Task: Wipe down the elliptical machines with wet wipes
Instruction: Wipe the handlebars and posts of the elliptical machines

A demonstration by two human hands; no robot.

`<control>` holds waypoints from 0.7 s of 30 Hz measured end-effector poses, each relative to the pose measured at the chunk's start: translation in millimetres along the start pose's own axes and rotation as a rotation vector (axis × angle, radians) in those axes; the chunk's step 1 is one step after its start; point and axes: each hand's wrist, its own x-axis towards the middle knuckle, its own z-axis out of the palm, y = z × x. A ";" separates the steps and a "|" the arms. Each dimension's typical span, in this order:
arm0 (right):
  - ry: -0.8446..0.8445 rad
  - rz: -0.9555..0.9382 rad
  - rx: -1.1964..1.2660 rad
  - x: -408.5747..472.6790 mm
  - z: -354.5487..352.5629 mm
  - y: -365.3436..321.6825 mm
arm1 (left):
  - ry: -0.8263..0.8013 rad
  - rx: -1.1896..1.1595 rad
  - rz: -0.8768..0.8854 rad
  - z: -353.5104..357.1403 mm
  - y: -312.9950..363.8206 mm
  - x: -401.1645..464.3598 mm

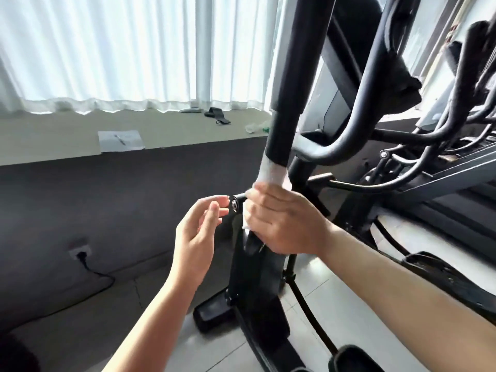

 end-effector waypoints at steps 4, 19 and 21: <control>-0.341 -0.247 -0.060 -42.3 36.1 -57.9 | 0.056 0.038 -0.128 -8.0 -22.1 -22.7; 0.261 0.123 0.052 20.1 -6.4 51.8 | 0.120 0.069 -0.055 6.2 -5.3 -40.5; 0.227 0.083 0.066 5.8 9.1 25.2 | 0.162 0.062 -0.062 2.2 -7.2 -42.4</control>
